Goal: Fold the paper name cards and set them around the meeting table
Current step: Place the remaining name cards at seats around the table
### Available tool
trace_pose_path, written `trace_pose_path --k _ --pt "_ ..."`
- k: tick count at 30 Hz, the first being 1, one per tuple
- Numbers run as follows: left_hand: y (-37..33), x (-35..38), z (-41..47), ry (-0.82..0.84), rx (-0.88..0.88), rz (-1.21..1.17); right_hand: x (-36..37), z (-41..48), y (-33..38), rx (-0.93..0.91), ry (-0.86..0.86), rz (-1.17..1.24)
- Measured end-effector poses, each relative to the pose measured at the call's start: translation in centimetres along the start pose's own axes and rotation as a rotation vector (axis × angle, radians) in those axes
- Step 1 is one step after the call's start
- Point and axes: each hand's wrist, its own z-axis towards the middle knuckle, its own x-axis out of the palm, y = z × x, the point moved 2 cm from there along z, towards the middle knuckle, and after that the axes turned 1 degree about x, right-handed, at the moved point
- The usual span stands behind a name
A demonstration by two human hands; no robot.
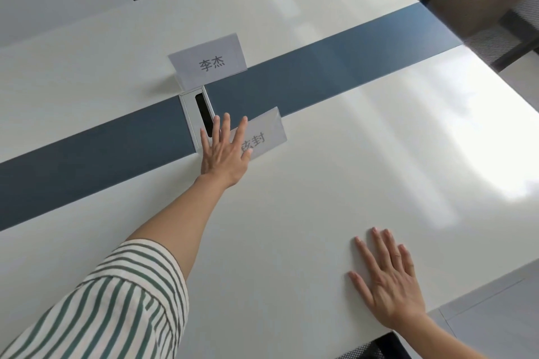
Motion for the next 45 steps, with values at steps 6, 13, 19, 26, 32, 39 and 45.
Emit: trace_pose_path --k 6,13,19,26,32,39,45 --pt "0.8 -0.1 -0.1 -0.028 0.081 -0.004 0.3 0.0 -0.2 -0.01 -0.013 0.01" --pt "0.3 -1.3 -1.8 -0.054 0.059 0.048 -0.4 0.0 0.1 -0.015 0.031 -0.015" --pt "-2.3 -3.9 -9.7 0.112 -0.071 -0.319 -2.8 0.0 0.5 -0.049 0.147 0.026" --pt "-5.1 -4.8 -25.8 0.448 -0.217 -0.68 -8.6 -3.1 -0.5 -0.08 0.326 0.295" --pt "-9.8 -4.1 -43.1 0.315 -0.442 -0.983 -9.1 -10.4 -3.4 -0.176 0.427 0.487" --pt "-17.1 -2.2 -63.7 0.028 -1.028 -1.433 -6.8 -18.2 -5.0 -0.262 0.621 0.625" --pt "-20.8 -2.9 -76.9 -0.31 -1.301 -1.611 -8.1 -24.3 0.9 -0.368 0.833 0.689"
